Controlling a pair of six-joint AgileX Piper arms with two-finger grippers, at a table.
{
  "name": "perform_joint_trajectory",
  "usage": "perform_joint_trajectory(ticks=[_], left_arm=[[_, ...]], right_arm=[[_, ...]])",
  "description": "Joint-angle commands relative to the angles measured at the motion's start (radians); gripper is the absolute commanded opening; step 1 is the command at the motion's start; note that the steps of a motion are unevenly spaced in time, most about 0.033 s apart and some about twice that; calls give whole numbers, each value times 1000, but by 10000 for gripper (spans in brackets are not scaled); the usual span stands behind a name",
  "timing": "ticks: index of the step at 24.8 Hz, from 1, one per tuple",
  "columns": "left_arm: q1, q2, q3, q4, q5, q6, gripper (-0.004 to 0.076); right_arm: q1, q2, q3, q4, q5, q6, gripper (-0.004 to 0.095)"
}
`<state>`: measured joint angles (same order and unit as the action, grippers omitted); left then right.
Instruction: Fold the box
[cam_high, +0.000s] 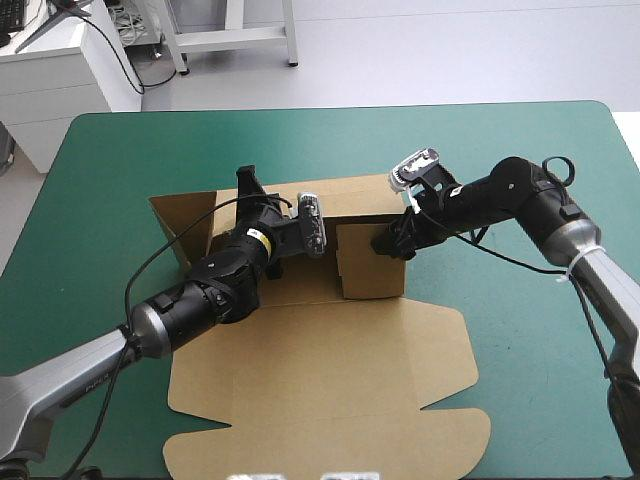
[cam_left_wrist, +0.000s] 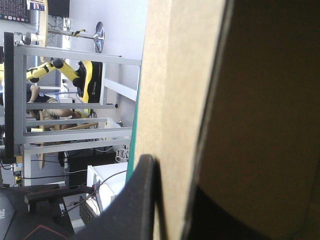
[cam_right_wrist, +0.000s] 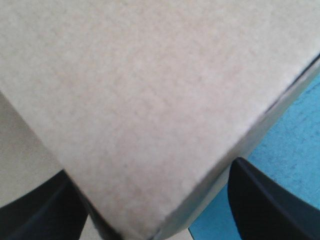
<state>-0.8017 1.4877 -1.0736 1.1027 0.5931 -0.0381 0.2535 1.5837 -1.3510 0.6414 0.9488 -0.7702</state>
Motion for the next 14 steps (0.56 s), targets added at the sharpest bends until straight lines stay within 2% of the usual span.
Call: perform_joint_trajectory(ticks=[1, 2, 4, 5, 7, 10, 12, 14], left_arm=[[-3, -6, 12, -246, 31, 20, -6], [-3, -6, 12, -257, 23, 20, -6], [-3, -6, 12, -262, -1, 20, -6], [-3, -6, 12, -262, -14, 20, -6], [-3, -6, 12, -262, -25, 20, -6], [-3, -6, 12, -265, -25, 20, -6], [-3, -6, 12, -267, -35, 18, -3], [-10, -11, 12, -268, -44, 18, 36]], right_arm=[[-6, -43, -23, 8, -93, -23, 553], [-6, -43, -23, -2, -81, -25, 478], [-6, -43, -23, -24, -48, -38, 259], [-6, -43, -23, -12, -20, -71, 119], [-6, -43, -23, 26, 6, -93, -13], [-6, -43, -23, 94, 28, -147, -17], [-4, -43, -23, 99, -5, -137, -12], [-4, -43, -23, 66, -76, -92, -9]])
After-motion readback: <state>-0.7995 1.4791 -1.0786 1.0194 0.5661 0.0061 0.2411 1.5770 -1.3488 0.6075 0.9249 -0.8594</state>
